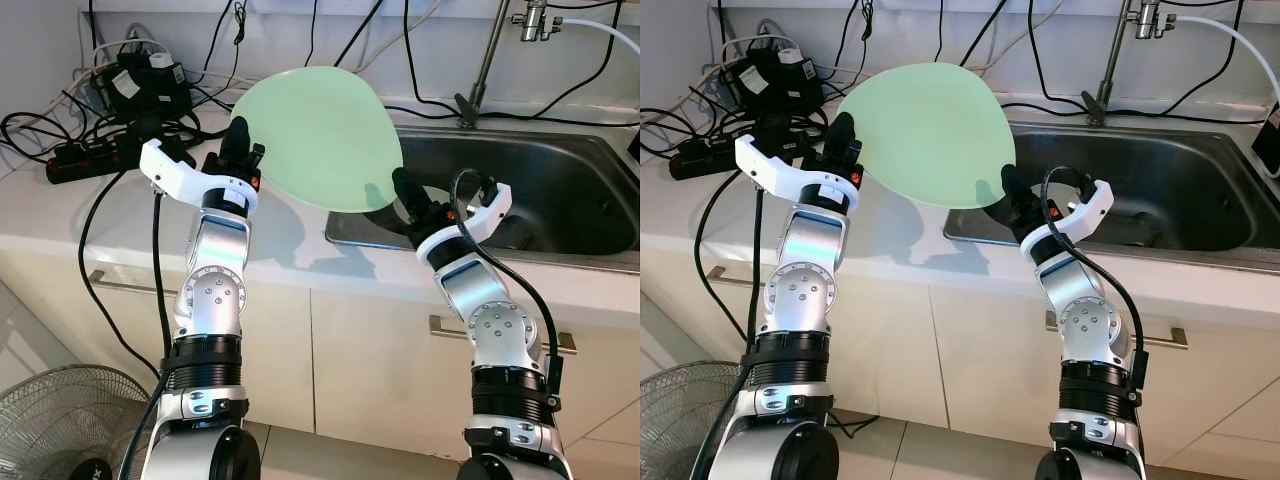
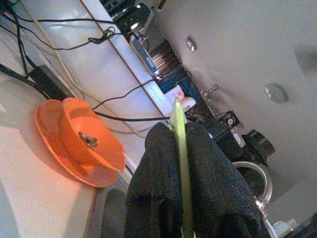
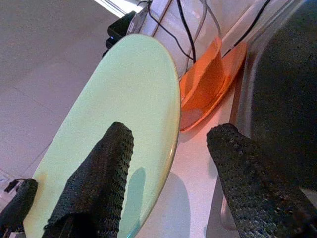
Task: Kitchen organization
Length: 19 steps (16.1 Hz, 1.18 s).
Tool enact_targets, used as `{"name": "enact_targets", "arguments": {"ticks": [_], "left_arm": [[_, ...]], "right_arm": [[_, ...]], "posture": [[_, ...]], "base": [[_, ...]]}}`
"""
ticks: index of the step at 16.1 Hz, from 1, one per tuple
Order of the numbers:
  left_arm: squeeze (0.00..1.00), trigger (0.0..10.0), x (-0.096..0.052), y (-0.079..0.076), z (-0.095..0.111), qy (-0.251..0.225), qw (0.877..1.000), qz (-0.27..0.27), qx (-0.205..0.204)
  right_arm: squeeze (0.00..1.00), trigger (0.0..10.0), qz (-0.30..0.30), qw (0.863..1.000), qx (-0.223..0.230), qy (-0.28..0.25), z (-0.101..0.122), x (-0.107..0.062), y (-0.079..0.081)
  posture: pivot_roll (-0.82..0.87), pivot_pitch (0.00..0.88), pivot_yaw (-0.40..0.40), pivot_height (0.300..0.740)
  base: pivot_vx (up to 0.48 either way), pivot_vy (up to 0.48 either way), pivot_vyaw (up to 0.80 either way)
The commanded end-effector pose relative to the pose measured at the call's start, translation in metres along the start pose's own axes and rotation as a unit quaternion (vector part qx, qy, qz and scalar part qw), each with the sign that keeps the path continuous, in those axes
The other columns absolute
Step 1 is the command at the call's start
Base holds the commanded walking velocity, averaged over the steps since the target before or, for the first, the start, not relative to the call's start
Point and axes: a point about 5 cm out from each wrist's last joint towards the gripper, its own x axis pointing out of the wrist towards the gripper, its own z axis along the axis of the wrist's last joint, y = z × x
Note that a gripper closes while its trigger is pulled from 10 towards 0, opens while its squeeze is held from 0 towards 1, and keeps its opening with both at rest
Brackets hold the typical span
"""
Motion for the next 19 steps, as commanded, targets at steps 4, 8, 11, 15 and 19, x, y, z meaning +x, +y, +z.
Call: {"name": "enact_targets", "arguments": {"ticks": [4, 8, 11, 15, 19], "left_arm": [[0.0, 10.0, 0.007, -0.039, -0.018, 0.01, 0.996, -0.059, -0.059], [0.0, 10.0, 0.006, -0.043, -0.024, 0.029, 0.995, -0.07, -0.071], [0.0, 10.0, 0.002, -0.047, -0.037, 0.061, 0.992, -0.085, -0.073], [0.0, 10.0, -0.001, -0.049, -0.042, 0.072, 0.991, -0.087, -0.075], [0.0, 10.0, 0.0, -0.044, -0.04, 0.071, 0.992, -0.079, -0.066]], "right_arm": [[0.0, 10.0, 0.009, 1.0, 0.002, 0.007, -0.002, 0.0, 0.004], [0.0, 10.0, 0.014, 1.0, 0.004, 0.009, -0.004, 0.001, 0.007], [0.0, 10.0, 0.02, 1.0, 0.008, 0.008, -0.003, 0.001, 0.009], [0.0, 3.6, 0.029, 0.999, 0.014, 0.002, -0.002, 0.002, 0.011], [0.0, 0.0, 0.038, 0.999, 0.024, -0.007, -0.001, 0.001, 0.014]], "posture": [[0.03, 0.0, 0.078, 0.74], [0.03, 0.0, 0.083, 0.74], [0.03, 0.0, 0.084, 0.74], [0.02, 0.0, 0.088, 0.74], [0.02, 0.0, 0.093, 0.74]], "base": [[0.0, 0.0, 0.0], [0.0, 0.0, 0.0], [0.0, 0.0, 0.0], [0.0, 0.0, 0.0], [0.0, 0.0, 0.0]]}}
